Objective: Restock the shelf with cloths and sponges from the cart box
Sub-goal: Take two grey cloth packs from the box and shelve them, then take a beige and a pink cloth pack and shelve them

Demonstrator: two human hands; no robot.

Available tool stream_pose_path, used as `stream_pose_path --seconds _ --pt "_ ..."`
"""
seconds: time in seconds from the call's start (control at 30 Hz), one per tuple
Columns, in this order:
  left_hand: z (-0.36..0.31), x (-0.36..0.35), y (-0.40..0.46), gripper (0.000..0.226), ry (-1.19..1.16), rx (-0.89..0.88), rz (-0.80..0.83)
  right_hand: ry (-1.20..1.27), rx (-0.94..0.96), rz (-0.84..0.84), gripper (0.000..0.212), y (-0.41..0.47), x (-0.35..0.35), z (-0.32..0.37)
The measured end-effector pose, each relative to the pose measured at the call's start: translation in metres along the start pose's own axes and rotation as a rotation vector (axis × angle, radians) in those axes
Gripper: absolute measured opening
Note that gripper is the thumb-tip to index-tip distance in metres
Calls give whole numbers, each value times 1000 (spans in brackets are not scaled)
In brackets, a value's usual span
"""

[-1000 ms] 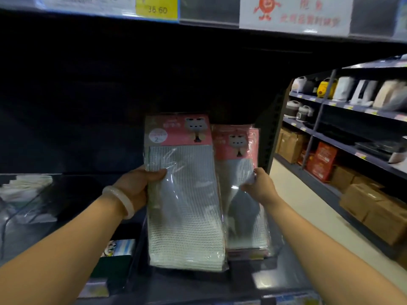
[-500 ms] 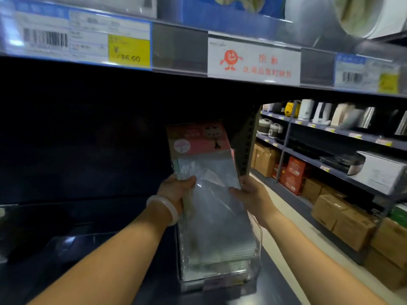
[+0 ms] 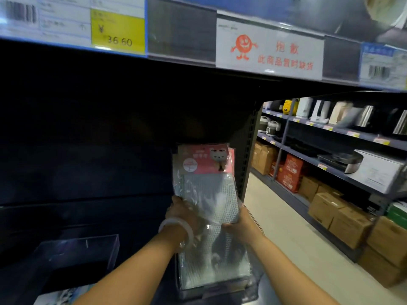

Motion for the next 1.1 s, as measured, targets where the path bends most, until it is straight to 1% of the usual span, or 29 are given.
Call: stream_pose_path --seconds 0.03,0.1,0.13,0.2,0.23,0.3,0.33,0.4,0.47,0.53,0.63,0.7,0.77,0.9,0.97,1.03,1.1 --pt "0 0 0 66 27 -25 15 -11 25 -10 67 1 -1 -1" --pt "-1 1 0 72 90 -69 50 -13 109 -63 49 6 -2 -2" --pt "-1 2 1 76 108 -79 90 4 122 -94 43 8 -3 -4" --pt "-1 4 2 84 105 -43 227 36 102 -110 41 11 -3 -8" --pt "-1 7 1 87 136 -27 262 28 91 -114 39 12 -3 -10" --pt "-3 13 -6 91 241 -60 213 -32 71 -155 33 10 -4 -8" --pt "-4 16 -11 91 291 -102 158 -75 68 -190 35 9 -3 -5" --pt "-8 21 -25 90 392 -203 61 -203 90 -236 53 9 -3 5" --pt "-11 26 -35 91 526 -285 33 -401 141 -223 66 3 -2 22" --pt "-14 34 -46 91 637 -333 57 -587 236 -157 68 -4 -4 41" --pt "-14 51 -67 87 710 -351 47 -659 350 -14 64 -21 -18 70" --pt "-6 65 -83 84 762 -306 14 -722 405 48 63 -35 -33 87" --pt "11 81 -101 84 836 -239 -50 -786 505 62 61 -52 -50 100" --pt "56 118 -151 81 893 -104 -197 -764 732 131 63 -98 -92 124" --pt "84 134 -183 82 893 4 -207 -748 830 187 62 -125 -120 137" --pt "114 150 -215 84 904 116 -197 -712 913 281 59 -154 -152 151" --pt "144 169 -244 80 922 204 -230 -686 994 359 54 -185 -183 165"
Point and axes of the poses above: each hand's wrist, its own y-axis towards the middle knuckle, its own x-axis out of the back of the hand, z = x × y, the point moved 1 cm from there along y, towards the middle knuckle, and after that the axes turned 3 degrees about -y, right-handed, at the moved point
